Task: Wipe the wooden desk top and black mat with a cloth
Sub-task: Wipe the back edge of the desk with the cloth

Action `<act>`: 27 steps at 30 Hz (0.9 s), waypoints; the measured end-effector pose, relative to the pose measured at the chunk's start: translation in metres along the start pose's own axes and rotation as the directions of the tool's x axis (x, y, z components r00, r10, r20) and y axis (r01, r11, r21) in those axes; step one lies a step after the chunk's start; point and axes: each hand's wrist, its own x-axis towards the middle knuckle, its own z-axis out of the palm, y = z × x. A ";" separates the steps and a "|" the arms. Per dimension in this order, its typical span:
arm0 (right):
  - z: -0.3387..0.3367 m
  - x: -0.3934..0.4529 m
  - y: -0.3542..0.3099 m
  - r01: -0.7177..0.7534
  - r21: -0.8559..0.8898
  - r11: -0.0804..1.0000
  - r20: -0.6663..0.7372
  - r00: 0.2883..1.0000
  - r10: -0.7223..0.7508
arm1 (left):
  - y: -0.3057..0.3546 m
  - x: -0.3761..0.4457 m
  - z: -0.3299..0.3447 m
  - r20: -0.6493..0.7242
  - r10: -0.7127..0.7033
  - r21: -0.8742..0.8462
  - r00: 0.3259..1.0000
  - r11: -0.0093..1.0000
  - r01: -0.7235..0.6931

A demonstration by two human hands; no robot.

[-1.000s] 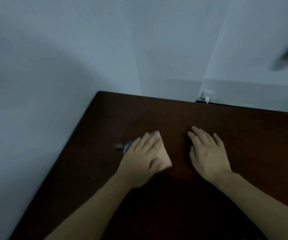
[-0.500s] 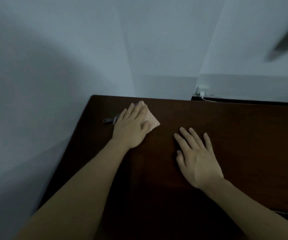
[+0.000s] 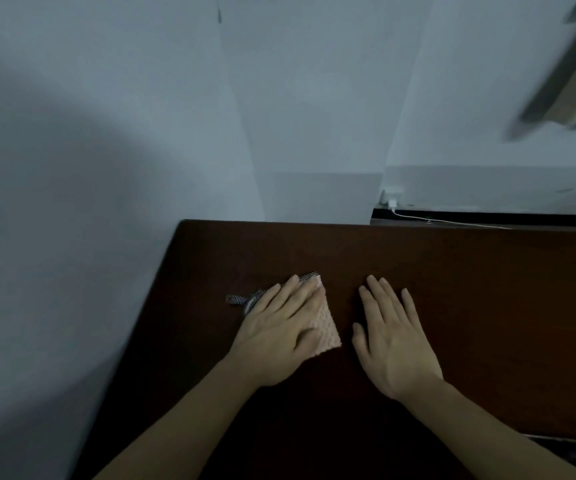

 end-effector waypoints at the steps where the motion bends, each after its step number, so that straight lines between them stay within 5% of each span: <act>1: -0.001 0.000 0.000 0.001 0.002 1.000 -0.006 1.000 -0.001 | -0.003 0.009 0.000 -0.012 -0.001 0.007 1.000 1.000 0.001; 11: 0.002 0.001 0.001 -0.001 0.030 1.000 -0.026 1.000 0.002 | -0.031 0.142 -0.019 -0.058 -0.278 -0.039 0.959 0.960 0.276; 22: 0.007 0.001 0.002 -0.018 -0.076 0.997 -0.019 1.000 0.016 | -0.024 -0.018 -0.001 0.001 -0.012 0.004 1.000 1.000 0.012; 27: 0.002 0.002 0.001 0.004 -0.031 1.000 -0.002 1.000 -0.004 | -0.067 0.020 -0.010 -0.049 -0.150 0.062 0.988 0.986 0.153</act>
